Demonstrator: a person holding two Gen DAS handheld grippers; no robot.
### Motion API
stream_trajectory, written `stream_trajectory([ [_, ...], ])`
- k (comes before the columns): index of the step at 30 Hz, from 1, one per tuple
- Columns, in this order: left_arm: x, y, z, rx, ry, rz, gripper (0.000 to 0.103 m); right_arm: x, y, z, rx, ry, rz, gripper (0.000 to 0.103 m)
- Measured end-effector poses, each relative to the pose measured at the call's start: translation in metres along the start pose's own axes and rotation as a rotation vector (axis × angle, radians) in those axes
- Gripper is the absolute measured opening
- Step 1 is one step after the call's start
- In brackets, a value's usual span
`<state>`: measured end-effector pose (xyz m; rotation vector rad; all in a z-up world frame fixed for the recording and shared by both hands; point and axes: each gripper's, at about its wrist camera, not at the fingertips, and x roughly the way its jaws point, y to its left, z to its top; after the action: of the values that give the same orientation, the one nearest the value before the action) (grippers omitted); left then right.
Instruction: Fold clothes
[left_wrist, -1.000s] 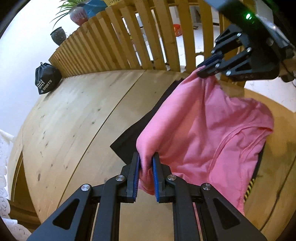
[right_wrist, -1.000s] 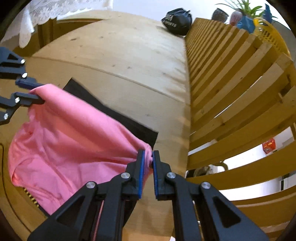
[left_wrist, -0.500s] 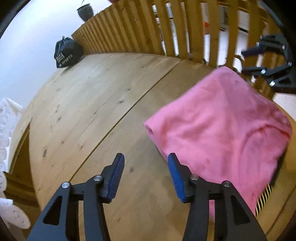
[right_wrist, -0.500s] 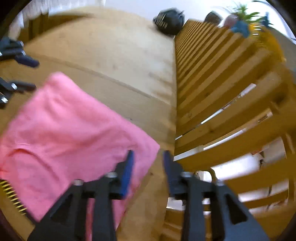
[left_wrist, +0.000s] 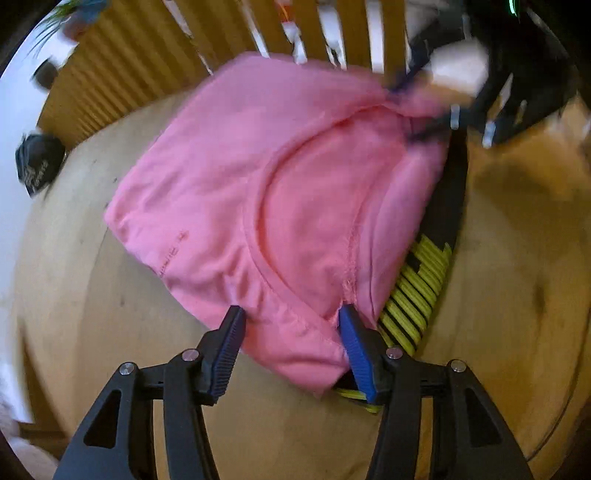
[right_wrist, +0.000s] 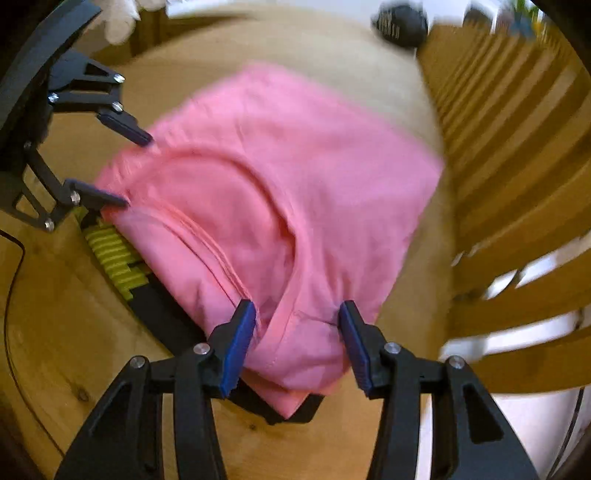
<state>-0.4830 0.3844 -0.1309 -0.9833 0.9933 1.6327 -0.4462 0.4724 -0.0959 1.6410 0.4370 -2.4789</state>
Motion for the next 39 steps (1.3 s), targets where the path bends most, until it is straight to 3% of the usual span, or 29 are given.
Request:
stream_trajectory([
  [1,0.001,0.006,-0.003,-0.039,0.005,-0.032,0.052,-0.001,-0.004,-0.003,0.010,-0.001,0.011,0.047],
  [5,-0.014,0.001,-0.006,-0.018,-0.003,-0.077,0.051,-0.014,-0.010,-0.004,0.013,0.028,-0.002,0.047],
  [7,-0.021,0.000,-0.004,-0.018,-0.022,-0.088,0.051,-0.027,-0.005,0.002,-0.003,-0.031,-0.034,0.047],
  [9,-0.020,0.003,0.006,-0.035,-0.039,-0.051,0.052,-0.033,-0.002,0.009,0.003,-0.076,-0.032,0.048],
  [12,-0.004,0.001,0.014,-0.043,0.003,-0.040,0.051,-0.025,0.002,0.004,-0.015,-0.021,-0.039,0.048],
  [16,-0.007,-0.008,0.007,-0.040,0.003,-0.106,0.052,-0.011,0.006,-0.004,-0.046,0.073,-0.052,0.049],
  [18,-0.020,-0.002,0.007,-0.034,-0.019,-0.113,0.054,-0.022,0.000,0.000,-0.026,0.052,-0.056,0.049],
  [23,-0.034,0.057,0.048,-0.167,-0.118,0.060,0.052,-0.047,-0.026,0.038,0.094,-0.111,-0.111,0.049],
  [28,-0.001,0.093,0.081,-0.278,-0.165,0.069,0.052,-0.009,-0.062,0.089,0.232,-0.141,-0.134,0.049],
  [30,0.019,0.095,0.082,-0.282,-0.136,0.056,0.052,0.014,-0.073,0.103,0.283,-0.122,-0.114,0.049],
  [31,0.026,0.099,0.056,-0.292,-0.105,0.053,0.055,0.024,-0.078,0.106,0.303,-0.108,-0.094,0.049],
  [33,0.036,0.109,0.038,-0.364,-0.121,0.018,0.070,0.037,-0.088,0.107,0.335,-0.112,-0.054,0.051],
  [34,0.034,0.111,0.034,-0.379,-0.121,0.014,0.076,0.040,-0.092,0.106,0.354,-0.117,-0.045,0.058],
  [37,0.029,0.116,0.025,-0.416,-0.118,0.008,0.076,0.036,-0.095,0.109,0.412,-0.104,0.005,0.062],
  [39,0.011,0.108,0.022,-0.380,-0.124,0.057,0.072,0.011,-0.085,0.102,0.370,-0.116,-0.020,0.062],
])
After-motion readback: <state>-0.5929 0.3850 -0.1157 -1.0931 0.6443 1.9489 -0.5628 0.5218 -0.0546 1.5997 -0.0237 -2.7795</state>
